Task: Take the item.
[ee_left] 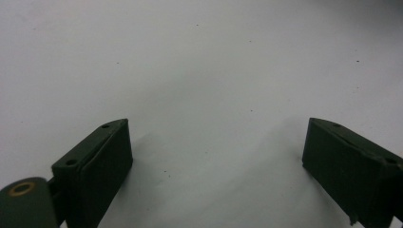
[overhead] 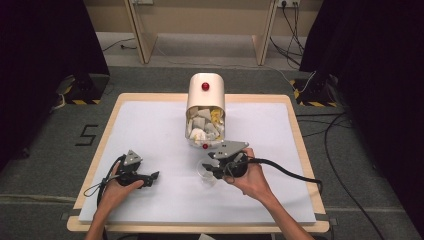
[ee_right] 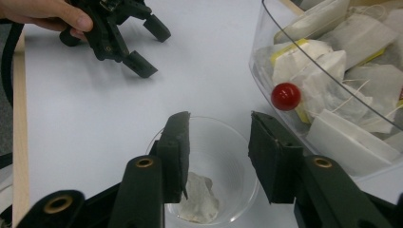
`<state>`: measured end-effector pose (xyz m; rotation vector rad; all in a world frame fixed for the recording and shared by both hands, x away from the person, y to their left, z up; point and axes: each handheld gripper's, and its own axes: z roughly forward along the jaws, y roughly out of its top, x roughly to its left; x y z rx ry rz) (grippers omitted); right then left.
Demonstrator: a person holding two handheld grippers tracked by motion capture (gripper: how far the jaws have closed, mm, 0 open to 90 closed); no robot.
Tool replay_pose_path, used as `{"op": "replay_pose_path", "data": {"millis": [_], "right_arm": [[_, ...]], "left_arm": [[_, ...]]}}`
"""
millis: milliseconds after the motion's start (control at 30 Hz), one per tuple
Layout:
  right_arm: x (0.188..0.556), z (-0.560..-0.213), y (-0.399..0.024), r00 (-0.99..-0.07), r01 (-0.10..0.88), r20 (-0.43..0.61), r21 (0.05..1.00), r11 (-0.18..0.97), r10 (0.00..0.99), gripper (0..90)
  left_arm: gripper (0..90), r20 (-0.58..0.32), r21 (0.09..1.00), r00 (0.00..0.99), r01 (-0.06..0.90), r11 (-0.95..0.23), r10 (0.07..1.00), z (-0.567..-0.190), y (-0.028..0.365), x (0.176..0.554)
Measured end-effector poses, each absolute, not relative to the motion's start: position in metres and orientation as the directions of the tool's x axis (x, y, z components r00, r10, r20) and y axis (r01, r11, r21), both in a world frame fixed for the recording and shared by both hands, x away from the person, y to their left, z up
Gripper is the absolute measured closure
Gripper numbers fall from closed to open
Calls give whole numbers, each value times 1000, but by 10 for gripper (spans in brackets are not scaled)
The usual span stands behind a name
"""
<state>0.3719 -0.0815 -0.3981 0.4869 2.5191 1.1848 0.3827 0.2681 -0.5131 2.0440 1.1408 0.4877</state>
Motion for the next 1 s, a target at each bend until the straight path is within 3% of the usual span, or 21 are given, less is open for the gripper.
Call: {"op": "replay_pose_path", "data": {"millis": [367, 1000], "right_arm": [[376, -402, -111, -868, 241, -64, 812, 532, 492, 524], [390, -407, -161, -773, 349, -32, 812, 467, 633, 435]], "left_arm": [[85, -23, 752, 534, 567, -337, 845, -513, 268, 383], [85, -23, 751, 534, 567, -337, 845, -513, 268, 383]]}}
